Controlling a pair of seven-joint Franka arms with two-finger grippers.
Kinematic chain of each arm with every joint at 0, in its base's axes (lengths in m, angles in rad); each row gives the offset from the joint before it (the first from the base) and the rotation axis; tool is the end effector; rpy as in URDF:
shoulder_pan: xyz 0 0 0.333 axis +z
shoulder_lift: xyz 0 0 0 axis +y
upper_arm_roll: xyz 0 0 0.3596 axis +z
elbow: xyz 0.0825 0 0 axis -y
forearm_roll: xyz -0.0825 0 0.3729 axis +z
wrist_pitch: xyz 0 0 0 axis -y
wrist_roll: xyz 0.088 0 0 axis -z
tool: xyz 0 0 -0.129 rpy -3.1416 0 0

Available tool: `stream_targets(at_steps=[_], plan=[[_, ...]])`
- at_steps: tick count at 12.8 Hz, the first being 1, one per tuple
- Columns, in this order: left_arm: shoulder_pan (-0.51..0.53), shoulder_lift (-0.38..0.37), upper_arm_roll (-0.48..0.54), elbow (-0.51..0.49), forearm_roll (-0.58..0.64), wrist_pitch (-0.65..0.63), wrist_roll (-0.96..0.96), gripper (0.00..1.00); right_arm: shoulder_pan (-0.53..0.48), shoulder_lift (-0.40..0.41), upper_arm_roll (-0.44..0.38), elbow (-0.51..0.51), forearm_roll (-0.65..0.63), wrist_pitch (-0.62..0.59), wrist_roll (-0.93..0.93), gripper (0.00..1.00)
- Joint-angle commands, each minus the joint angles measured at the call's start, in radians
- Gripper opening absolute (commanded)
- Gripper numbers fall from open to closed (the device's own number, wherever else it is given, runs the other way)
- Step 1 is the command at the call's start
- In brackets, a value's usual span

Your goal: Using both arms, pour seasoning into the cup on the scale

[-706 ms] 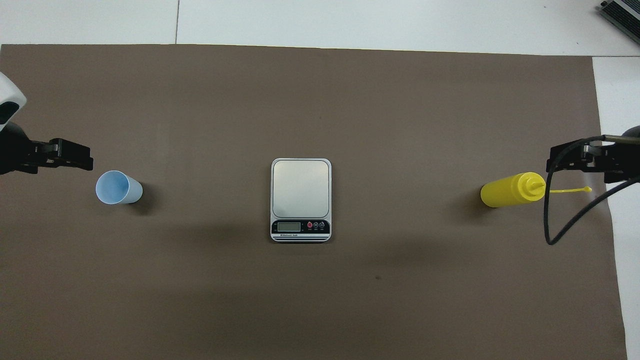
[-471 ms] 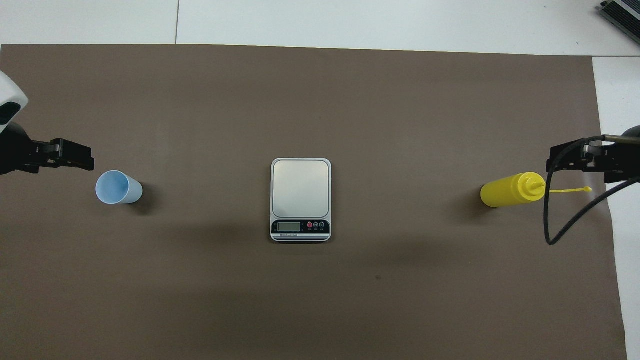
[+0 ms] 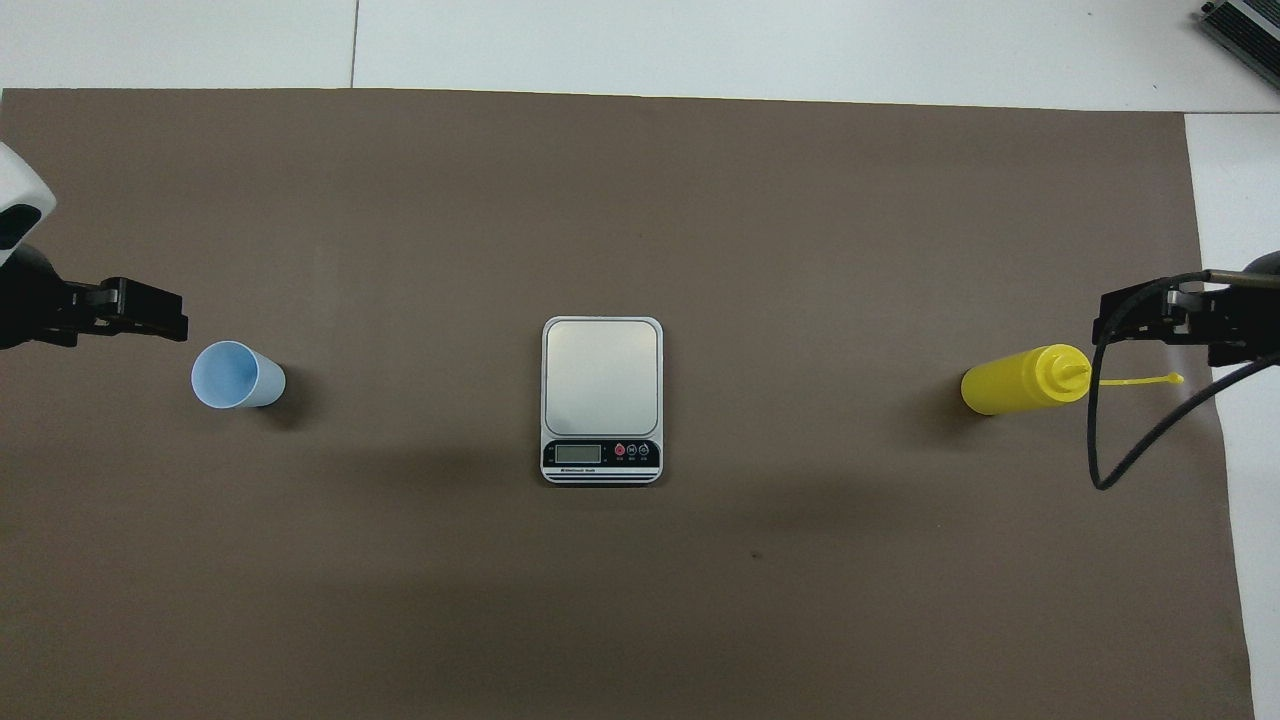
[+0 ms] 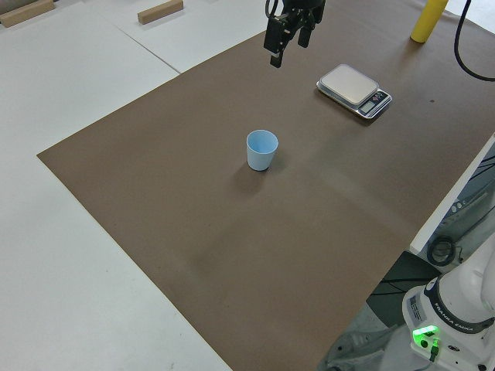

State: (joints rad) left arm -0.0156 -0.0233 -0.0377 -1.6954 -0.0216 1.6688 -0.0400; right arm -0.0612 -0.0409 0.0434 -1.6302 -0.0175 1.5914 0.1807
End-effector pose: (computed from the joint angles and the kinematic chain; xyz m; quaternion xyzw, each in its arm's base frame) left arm 0.5401 -0.0316 0.6095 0.9999 -0.0056 -0.0021 0.0102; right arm 0.5303 -0.0111 0.6424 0.9950 -0.0989 0.0018 0.0095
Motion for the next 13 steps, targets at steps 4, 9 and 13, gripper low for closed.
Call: stream_targets(at_steps=[4, 9, 13], plan=[[0.020, -0.021, 0.007, -0.027, 0.012, 0.038, 0.015, 1.00, -0.014, -0.022, 0.006, -0.025, 0.019, 0.009, -0.017, 1.00], [0.019, -0.035, 0.105, -0.142, 0.009, 0.124, 0.097, 1.00, -0.014, -0.022, 0.006, -0.025, 0.019, 0.009, -0.017, 1.00], [0.022, -0.034, 0.111, -0.338, 0.008, 0.343, 0.098, 1.00, -0.014, -0.022, 0.006, -0.026, 0.019, 0.007, -0.017, 1.00]])
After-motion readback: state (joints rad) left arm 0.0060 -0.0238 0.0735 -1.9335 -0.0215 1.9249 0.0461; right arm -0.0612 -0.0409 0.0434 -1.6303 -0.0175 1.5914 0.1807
